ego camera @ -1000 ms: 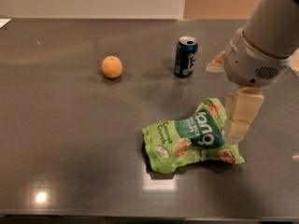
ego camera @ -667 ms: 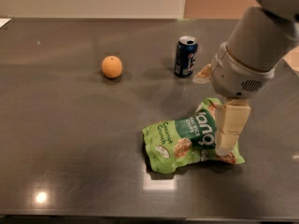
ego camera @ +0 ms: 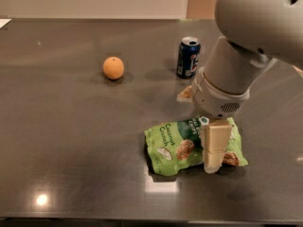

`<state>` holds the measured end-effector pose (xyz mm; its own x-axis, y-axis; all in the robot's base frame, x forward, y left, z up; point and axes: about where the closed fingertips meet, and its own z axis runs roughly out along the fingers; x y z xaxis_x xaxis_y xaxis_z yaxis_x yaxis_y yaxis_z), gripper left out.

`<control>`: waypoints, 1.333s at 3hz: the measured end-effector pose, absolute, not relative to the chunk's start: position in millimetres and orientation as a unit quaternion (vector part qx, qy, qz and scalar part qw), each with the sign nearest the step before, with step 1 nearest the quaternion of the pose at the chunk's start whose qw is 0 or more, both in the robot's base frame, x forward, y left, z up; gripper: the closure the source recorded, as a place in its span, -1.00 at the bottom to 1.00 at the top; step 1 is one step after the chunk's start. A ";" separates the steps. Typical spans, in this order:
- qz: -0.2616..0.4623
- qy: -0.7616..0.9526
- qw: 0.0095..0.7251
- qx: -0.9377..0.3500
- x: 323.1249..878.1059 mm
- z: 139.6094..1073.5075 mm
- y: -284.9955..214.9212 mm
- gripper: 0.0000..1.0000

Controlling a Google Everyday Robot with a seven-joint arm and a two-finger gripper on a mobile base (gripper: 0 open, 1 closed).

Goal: Pick green rice chip bag

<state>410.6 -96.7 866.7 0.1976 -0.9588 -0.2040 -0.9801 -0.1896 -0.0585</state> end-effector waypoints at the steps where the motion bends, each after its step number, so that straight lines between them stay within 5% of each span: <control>1: 0.052 0.614 0.079 -0.784 410.9 854.8 -88.0 -1.00; 4: 0.031 0.575 0.072 -0.815 409.4 854.1 -77.6 0.30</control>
Offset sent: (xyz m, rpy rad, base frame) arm 0.0007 0.0174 -0.0259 -0.0762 -0.0383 0.1197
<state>409.4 -77.6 854.1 0.3378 -0.9318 -0.1330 -0.9406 -0.3291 -0.0828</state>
